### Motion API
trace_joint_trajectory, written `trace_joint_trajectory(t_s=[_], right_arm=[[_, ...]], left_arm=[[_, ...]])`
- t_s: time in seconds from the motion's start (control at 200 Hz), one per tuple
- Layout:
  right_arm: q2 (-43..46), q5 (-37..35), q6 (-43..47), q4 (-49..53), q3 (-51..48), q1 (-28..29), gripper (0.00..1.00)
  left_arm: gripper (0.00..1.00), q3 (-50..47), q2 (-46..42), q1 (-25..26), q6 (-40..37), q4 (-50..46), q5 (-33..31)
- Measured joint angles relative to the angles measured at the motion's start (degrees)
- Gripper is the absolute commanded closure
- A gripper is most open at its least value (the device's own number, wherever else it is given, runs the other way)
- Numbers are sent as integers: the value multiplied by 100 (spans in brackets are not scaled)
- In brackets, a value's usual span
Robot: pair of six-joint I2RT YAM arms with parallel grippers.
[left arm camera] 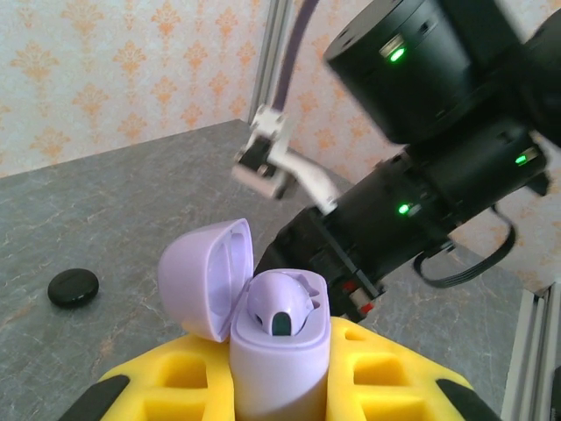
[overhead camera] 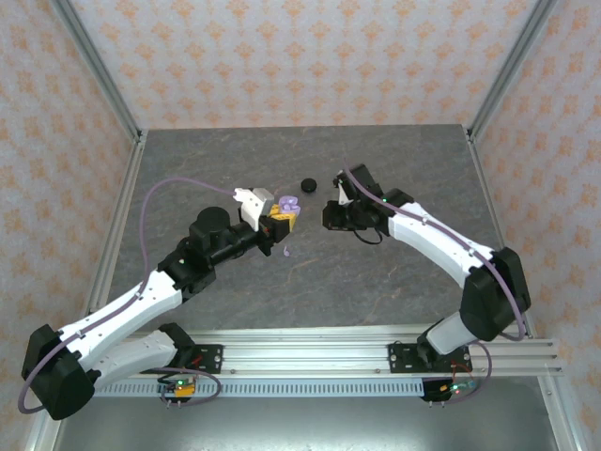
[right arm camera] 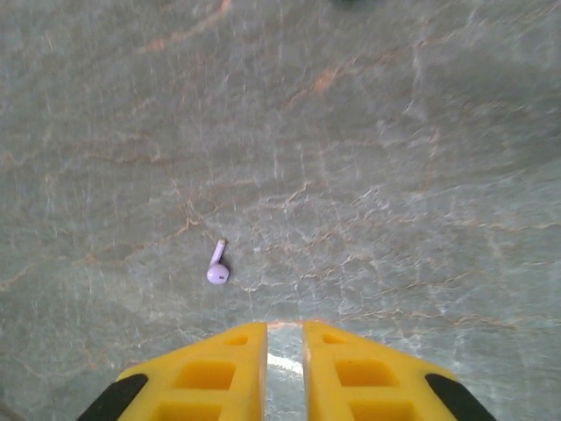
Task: Insert wireless bluetooth earbuds into charging case
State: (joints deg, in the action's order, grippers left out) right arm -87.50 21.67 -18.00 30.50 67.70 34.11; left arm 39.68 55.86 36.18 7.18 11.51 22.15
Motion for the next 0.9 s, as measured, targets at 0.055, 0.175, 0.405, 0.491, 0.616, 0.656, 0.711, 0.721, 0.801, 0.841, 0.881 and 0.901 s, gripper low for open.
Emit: trace_joint_trajectory(t_s=[0.055, 0.175, 0.405, 0.491, 0.616, 0.656, 0.711, 0.721, 0.801, 0.841, 0.881, 0.901], right_arm=[[-208, 199, -9, -122, -22, 33, 80], [-649, 621, -74, -442, -37, 90, 81], [-1421, 1193, -199, -894, 37, 280, 82], [-1727, 1318, -197, -916, 236, 404, 84], [-2153, 1445, -197, -960, 638, 566, 85], [-2306, 1502, -197, -970, 789, 605, 86], [-2476, 1558, -197, -981, 955, 638, 86], [-2509, 1567, -195, -988, 984, 640, 86], [-2747, 1628, -195, -973, 1189, 662, 87], [-2848, 1650, -192, -953, 1285, 662, 87], [-2953, 1674, -188, -933, 1381, 662, 87], [-3018, 1696, -181, -918, 1436, 662, 87]], left_arm=[[85, -31, -37, -98, 22, 2, 120], [85, -118, -72, -293, 48, 7, 376], [85, -260, -205, -437, 92, 22, 743], [85, -267, -273, -448, 90, 22, 772], [86, -273, -402, -448, 87, 20, 789], [86, -282, -452, -448, 87, 15, 789], [86, -304, -516, -450, 87, 17, 789], [86, -308, -520, -452, 87, 17, 789], [86, -337, -581, -474, 85, -7, 789], [86, -345, -601, -483, 85, -24, 791], [86, -354, -610, -483, 83, -24, 789], [86, -354, -612, -483, 83, -31, 789]])
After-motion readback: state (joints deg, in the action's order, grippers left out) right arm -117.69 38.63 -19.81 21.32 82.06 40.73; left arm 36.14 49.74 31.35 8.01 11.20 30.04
